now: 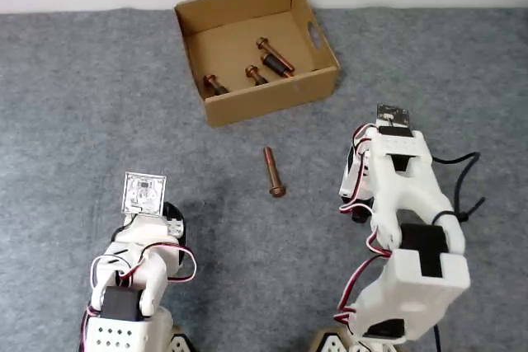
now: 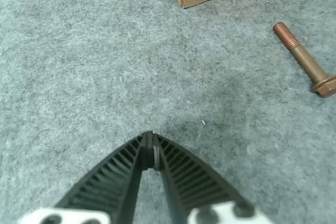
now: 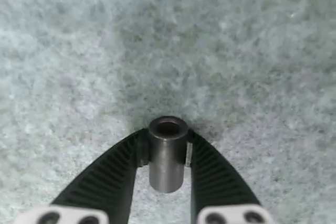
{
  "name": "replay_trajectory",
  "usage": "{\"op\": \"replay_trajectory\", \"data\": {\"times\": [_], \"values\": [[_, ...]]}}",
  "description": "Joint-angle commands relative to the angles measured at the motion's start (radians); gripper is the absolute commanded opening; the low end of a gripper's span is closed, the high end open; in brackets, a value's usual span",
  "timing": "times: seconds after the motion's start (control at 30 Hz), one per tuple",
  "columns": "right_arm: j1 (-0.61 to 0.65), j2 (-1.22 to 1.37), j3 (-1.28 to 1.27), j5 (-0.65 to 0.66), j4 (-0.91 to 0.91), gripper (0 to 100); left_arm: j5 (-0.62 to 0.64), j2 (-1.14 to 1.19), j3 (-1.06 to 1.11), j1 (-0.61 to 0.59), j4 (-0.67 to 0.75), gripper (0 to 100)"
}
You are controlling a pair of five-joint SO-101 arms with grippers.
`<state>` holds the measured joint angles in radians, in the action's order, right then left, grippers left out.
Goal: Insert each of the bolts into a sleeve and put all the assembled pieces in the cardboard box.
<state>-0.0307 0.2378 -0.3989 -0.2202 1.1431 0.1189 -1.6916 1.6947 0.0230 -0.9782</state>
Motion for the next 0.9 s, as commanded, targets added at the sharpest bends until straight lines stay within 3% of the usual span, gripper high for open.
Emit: {"op": "replay_trajectory", "data": {"times": [0.0,0.23,0.47,0.7,0.87], "values": [[0.021,0.019,0.028,-0.032,0.028,1.3,-0.002,0.0,-0.004,0.0,0.0,0],[0.018,-0.133,0.086,-0.038,0.229,0.9,-0.002,-0.006,-0.018,-0.003,0.005,0],[0.022,-0.407,0.074,-0.115,0.435,0.9,-0.005,0.026,-0.194,-0.021,-0.055,0],[0.022,-0.78,-0.068,-0.146,0.444,0.9,0.0,0.371,-0.409,-0.017,-0.075,0],[0.018,-1.05,-0.176,-0.206,0.392,0.9,0.0,0.677,-0.611,0.061,-0.078,0]]}}
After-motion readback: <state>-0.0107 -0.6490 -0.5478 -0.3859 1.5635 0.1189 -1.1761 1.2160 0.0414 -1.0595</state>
